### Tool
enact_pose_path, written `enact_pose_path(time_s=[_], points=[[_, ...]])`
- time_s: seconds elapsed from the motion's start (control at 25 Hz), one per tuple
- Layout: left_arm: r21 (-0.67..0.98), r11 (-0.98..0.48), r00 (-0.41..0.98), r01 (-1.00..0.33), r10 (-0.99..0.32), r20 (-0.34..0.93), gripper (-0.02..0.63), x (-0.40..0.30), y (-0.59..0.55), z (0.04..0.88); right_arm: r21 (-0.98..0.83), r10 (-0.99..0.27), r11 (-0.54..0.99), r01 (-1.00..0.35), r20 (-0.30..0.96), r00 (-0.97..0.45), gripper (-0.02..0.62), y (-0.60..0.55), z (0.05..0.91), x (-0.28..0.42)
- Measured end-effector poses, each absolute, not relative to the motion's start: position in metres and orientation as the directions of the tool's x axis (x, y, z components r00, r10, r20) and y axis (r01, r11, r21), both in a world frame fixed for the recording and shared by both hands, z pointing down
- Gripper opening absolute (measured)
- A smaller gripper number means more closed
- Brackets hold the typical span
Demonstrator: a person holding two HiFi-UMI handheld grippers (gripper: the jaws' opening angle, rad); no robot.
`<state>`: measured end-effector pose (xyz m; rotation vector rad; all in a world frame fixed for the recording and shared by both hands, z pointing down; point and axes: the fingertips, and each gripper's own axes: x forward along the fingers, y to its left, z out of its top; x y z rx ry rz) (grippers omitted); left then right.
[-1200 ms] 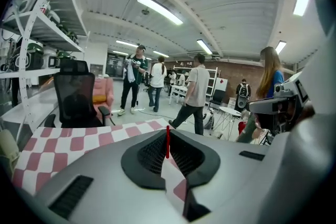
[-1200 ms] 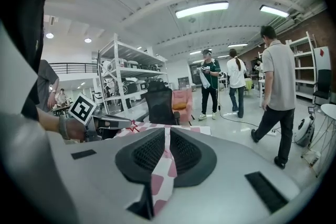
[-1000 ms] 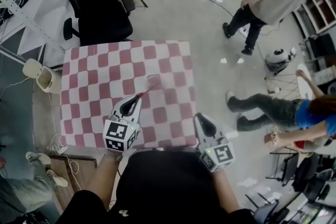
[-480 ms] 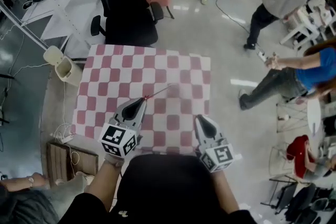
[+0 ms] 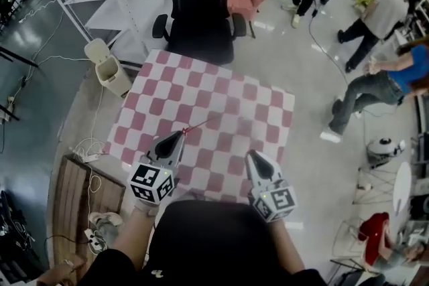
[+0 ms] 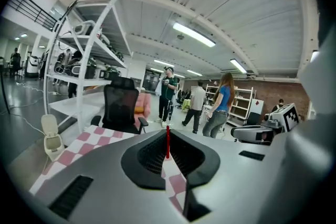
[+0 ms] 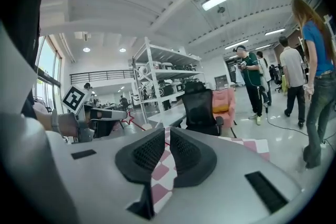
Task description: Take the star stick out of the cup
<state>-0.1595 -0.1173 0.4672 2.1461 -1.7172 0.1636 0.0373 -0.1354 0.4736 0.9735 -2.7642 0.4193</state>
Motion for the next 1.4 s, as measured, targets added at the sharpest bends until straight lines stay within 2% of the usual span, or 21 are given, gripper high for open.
enact_pose_path(time_s=[0.32, 1.4], points=[[0.239, -0.106, 0.190, -0.965, -0.912, 0.364, 0.052, -0.180, -0.098, 0.486, -0.181, -0.534, 0.789, -0.587, 0.271, -0.801, 0.043, -0.133, 0.469, 0.009], [0.224, -0.149, 0.228, -0.963, -0.894, 0.385, 0.052, -0.157, -0.094, 0.494, -0.137, -0.544, 0.792, -0.595, 0.285, -0.789, 0.037, -0.122, 0.470, 0.024]])
